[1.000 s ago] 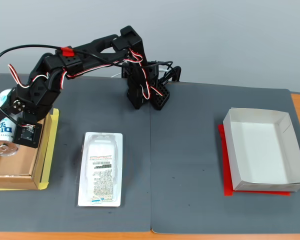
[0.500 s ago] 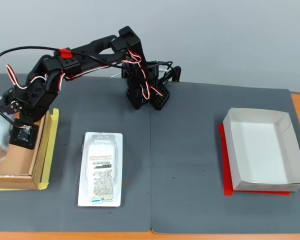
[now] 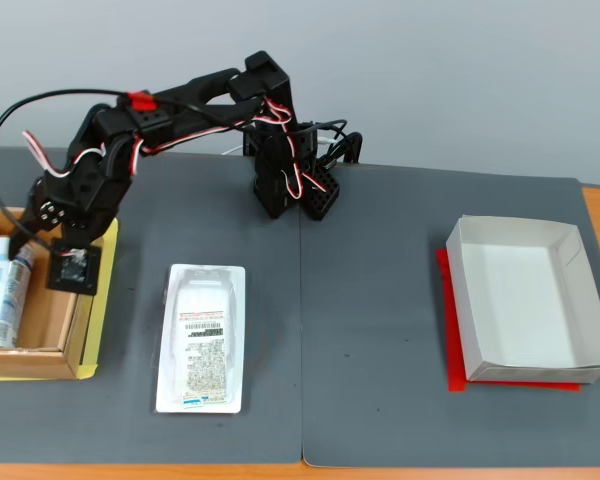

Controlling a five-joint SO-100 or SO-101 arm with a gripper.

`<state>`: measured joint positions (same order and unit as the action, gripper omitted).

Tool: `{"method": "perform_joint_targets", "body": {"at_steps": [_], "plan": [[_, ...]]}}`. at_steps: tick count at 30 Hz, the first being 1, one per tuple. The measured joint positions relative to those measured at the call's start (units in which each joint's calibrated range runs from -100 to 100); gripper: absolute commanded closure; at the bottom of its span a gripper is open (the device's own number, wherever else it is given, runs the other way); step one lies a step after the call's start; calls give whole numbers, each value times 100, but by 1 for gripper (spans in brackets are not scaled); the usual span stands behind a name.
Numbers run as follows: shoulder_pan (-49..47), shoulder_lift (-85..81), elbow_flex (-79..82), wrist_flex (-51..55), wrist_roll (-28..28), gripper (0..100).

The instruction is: Pick the can and put it in the brown box

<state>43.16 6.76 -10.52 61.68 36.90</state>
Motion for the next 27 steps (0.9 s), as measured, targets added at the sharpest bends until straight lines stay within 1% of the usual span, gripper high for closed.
{"method": "perform_joint_targets", "body": {"at_steps": [3,7,11,17,24,27], "plan": [[-52,-448,0,329,-435,99],[-214,-1192,0,796,-1074,99],[-503,-1868,-9,1202,-1597,99],[-1050,-2705,9,1349,-2330,99],[-1537,-3956,961,1349,-3223,99],[-1781,-4632,1650,1349,-3468,99]]}}
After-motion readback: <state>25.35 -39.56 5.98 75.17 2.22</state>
